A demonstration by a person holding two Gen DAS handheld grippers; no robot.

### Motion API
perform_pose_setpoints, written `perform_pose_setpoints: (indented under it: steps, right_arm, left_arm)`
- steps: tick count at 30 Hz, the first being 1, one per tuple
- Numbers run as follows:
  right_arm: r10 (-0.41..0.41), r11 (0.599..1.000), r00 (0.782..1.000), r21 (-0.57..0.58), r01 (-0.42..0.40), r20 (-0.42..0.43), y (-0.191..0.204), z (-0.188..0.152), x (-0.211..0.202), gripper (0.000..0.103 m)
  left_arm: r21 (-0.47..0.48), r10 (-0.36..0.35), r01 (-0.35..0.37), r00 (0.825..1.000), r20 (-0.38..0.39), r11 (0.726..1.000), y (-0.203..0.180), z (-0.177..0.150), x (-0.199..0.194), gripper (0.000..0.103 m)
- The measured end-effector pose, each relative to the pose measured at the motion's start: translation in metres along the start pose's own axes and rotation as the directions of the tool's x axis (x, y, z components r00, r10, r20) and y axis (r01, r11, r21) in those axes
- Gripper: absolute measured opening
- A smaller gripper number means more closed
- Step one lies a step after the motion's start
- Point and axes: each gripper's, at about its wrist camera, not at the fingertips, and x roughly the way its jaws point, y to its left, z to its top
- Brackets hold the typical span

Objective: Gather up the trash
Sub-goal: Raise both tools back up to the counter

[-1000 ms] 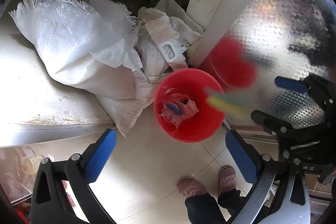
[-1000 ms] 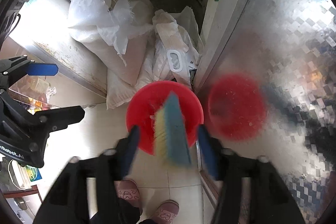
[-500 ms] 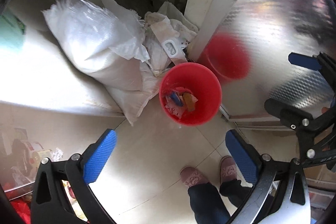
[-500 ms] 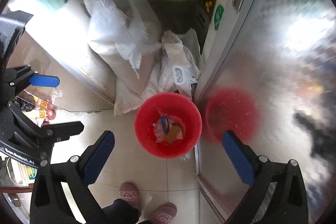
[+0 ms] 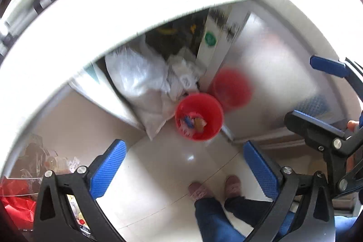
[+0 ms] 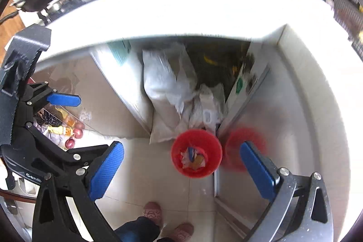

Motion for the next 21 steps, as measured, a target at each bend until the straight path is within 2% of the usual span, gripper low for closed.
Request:
perform_pose_setpoints:
  steps: [4,7,10,16,21]
  right_arm:
    - [-0.031,1.0,0.997,-0.005,0.031,0.066,-0.006,0.027,-0.043,0.102]
    - [-0.084,0.996,0.99,-0.014,0.086,0.112,-0.016,0.045,-0.067,0.102]
    - [-0.13,0.991,0.983,0.012,0.13,0.127,-0.033,0.061,-0.083,0.102]
    - [-0.182,0.983,0.971,0.063,0.175,0.157,-0.074,0.089,-0.108,0.102]
    - [-0.203,0.978,0.962,0.089,0.189,0.181,-0.11,0.115,-0.113,0.102]
  left_arm:
    - [0.018,-0.011,0.01,0.997,0.075,1.0,-0.007,0.025,-0.043,0.103]
    - [0.057,0.005,-0.013,0.99,0.14,0.998,-0.019,0.049,-0.067,0.103]
    - [0.085,0.003,-0.018,0.985,0.173,0.996,-0.028,0.075,-0.083,0.103]
    - [0.11,-0.047,0.025,0.977,0.208,0.994,-0.042,0.136,-0.105,0.103]
    - [0.123,-0.061,0.033,0.972,0.228,0.992,-0.058,0.188,-0.103,0.103]
